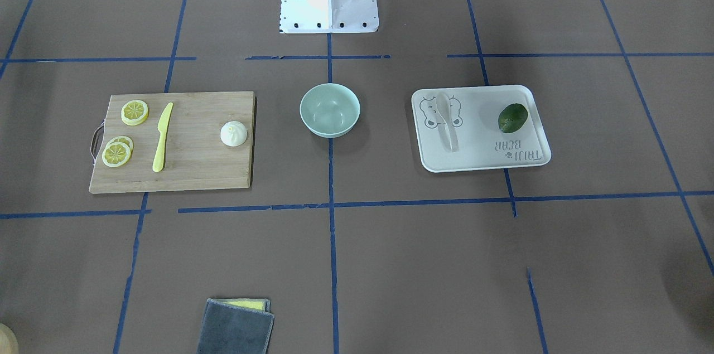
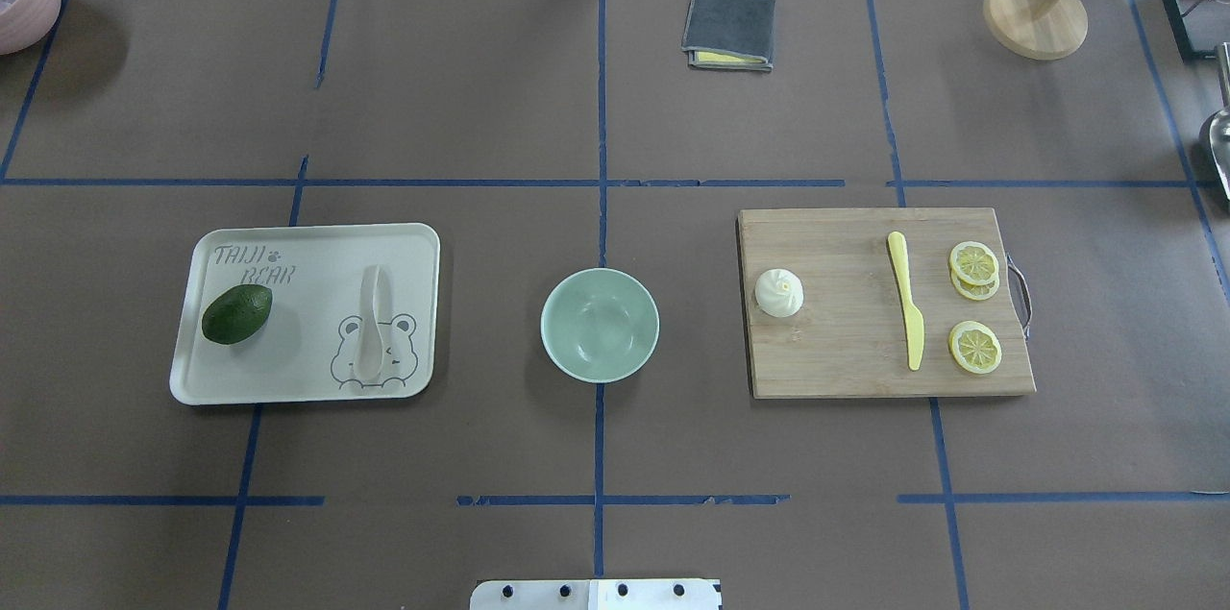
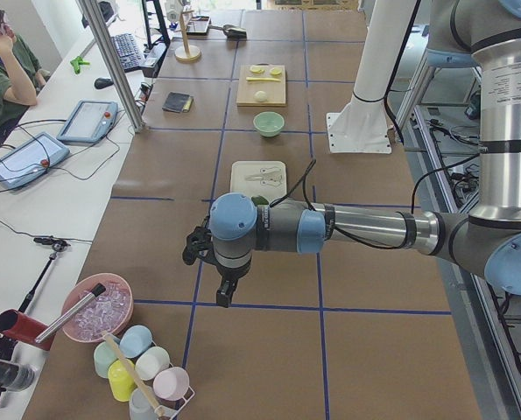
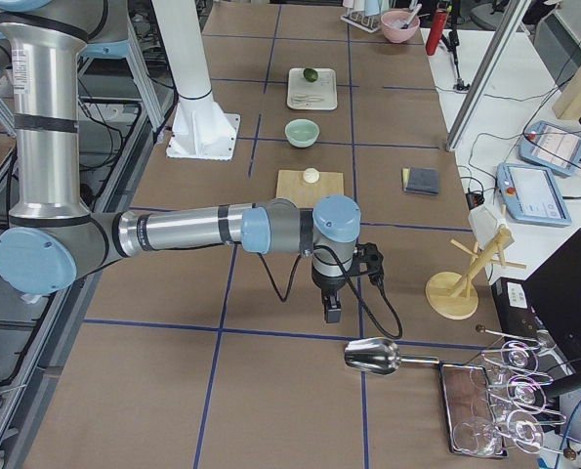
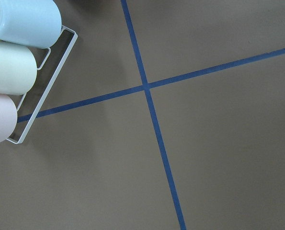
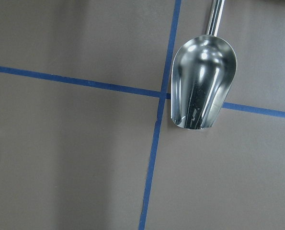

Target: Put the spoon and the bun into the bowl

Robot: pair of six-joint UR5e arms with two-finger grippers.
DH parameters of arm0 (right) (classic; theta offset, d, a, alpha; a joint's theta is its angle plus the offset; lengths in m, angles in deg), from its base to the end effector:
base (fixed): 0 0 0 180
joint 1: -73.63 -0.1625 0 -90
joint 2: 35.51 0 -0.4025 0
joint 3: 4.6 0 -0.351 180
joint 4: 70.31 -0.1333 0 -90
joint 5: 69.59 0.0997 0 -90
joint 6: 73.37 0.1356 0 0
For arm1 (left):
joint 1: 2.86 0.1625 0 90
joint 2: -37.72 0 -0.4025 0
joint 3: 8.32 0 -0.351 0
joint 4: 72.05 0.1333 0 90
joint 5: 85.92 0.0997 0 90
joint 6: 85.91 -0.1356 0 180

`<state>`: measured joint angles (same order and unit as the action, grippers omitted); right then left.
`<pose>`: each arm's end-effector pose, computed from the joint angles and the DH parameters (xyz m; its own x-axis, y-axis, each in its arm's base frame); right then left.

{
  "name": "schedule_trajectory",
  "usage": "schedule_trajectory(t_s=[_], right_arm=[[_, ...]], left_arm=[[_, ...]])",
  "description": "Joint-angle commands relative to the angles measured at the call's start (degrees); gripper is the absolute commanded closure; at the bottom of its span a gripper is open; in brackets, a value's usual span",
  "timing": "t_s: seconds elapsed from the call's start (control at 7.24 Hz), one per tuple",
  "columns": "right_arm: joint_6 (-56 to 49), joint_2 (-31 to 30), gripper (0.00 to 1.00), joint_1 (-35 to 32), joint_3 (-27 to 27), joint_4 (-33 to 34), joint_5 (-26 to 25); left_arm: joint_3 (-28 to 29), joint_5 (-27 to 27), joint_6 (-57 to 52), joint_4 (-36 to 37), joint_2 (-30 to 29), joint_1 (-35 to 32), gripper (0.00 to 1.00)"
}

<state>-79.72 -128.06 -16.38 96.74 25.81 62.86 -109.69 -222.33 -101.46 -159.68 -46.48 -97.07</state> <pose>0.0419 -0.4332 0.6063 0.7334 -0.1416 0.6649 0.0814 0.9893 0.1209 -0.0653 -0.4097 0.6167 0.6850 0.2570 -0.6817 -0.1145 0.9621 0.2476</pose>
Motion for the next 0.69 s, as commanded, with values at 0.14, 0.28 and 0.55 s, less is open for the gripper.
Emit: schedule_trajectory(t_s=[0.14,0.28,0.55], right_arm=[[-0.1,-0.3,0.00,0.1,-0.3,0.1,0.3],[-0.1,-0.3,0.00,0.2,-0.2,0.1,0.4],[-0.2,0.3,0.00,0.3,-0.1,-0.1,0.1]], left_arm=[[-0.4,-0.1,0.0,0.0,-0.1,0.0,0.00],[-0.9,-0.2,0.0,-0.1,-0.3,0.0,0.00],[-2.0,0.0,0.1,-6.2,-1.0,0.5,0.00]])
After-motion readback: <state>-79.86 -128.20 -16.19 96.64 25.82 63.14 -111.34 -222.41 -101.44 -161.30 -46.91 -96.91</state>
